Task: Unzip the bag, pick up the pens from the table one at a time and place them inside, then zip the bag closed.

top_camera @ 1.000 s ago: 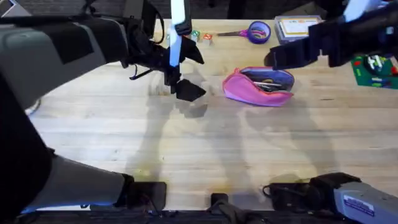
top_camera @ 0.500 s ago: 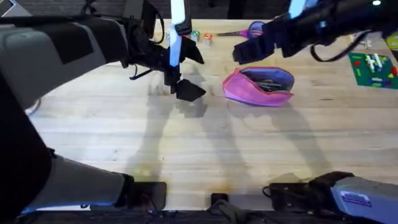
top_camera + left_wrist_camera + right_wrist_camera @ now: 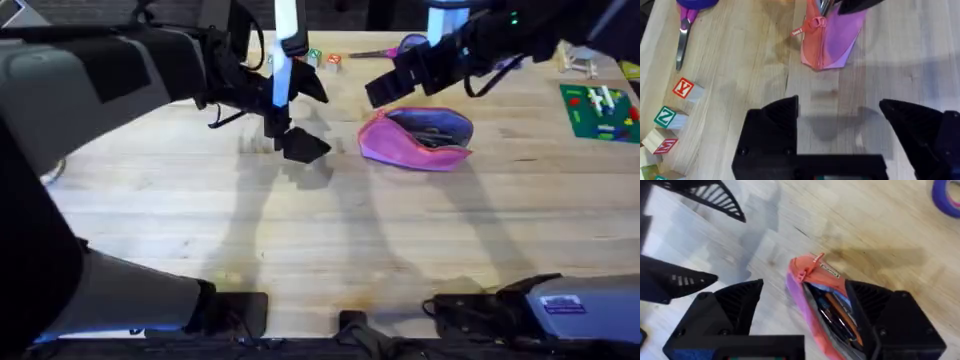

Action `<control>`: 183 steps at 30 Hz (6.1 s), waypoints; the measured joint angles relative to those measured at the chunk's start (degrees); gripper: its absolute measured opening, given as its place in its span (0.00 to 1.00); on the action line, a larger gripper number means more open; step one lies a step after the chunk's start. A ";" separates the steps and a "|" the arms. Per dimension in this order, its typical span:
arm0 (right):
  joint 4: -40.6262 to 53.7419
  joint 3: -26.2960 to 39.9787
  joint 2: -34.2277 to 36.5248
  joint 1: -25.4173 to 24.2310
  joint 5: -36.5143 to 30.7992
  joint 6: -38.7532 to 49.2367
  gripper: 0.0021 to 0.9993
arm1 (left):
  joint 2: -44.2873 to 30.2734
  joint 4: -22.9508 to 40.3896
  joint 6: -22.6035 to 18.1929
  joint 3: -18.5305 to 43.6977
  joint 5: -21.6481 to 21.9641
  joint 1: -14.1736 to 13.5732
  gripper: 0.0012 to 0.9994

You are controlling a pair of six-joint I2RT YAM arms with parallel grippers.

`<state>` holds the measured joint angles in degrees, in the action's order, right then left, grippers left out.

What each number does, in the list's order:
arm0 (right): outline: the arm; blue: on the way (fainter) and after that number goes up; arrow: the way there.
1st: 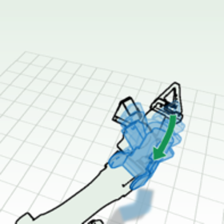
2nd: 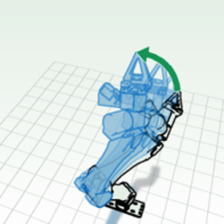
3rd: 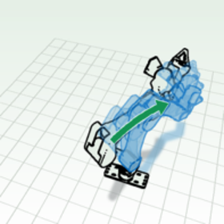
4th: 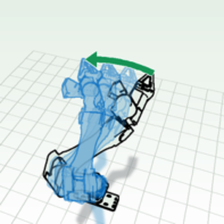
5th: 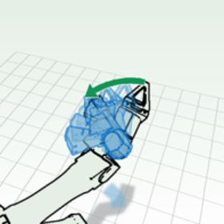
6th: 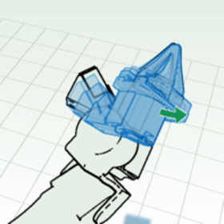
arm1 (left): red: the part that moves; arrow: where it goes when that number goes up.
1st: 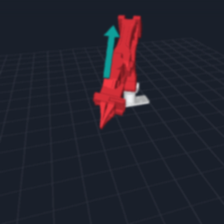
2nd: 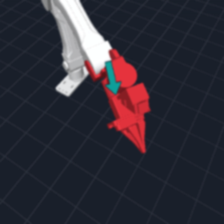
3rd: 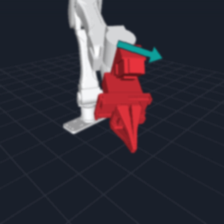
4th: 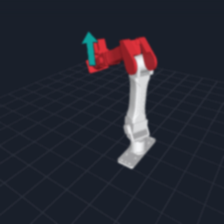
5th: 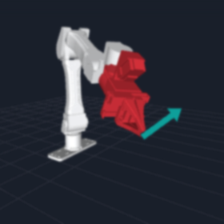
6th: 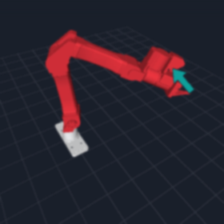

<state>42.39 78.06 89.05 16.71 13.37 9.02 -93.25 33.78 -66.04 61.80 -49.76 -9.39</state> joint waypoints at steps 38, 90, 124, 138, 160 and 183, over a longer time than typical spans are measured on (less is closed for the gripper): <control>-2.95 0.00 10.42 1.00 -0.53 0.02 0.99 | -0.02 -0.01 -0.02 0.00 0.01 0.00 0.99; -2.32 0.09 5.25 1.51 -1.84 0.39 0.03 | -0.02 -0.15 0.00 0.00 -1.24 0.00 0.99; -2.49 0.09 5.08 1.51 -1.97 0.39 0.03 | -9.22 -10.76 1.01 0.00 -16.57 -0.30 0.99; -2.52 0.09 5.08 1.51 -1.95 0.39 0.03 | -12.75 -17.90 6.63 -0.02 -16.12 -4.35 0.99; -2.54 0.09 5.08 1.51 -1.95 0.39 0.03 | -13.73 -20.57 10.02 -0.02 -14.91 -8.13 0.99; -2.70 0.09 5.08 1.51 -1.95 0.39 0.03 | -14.59 -33.19 25.79 -0.02 -8.76 -12.87 0.99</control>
<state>39.69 78.15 94.13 18.22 11.42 9.41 -107.84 0.59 -40.25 61.78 -58.51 -22.26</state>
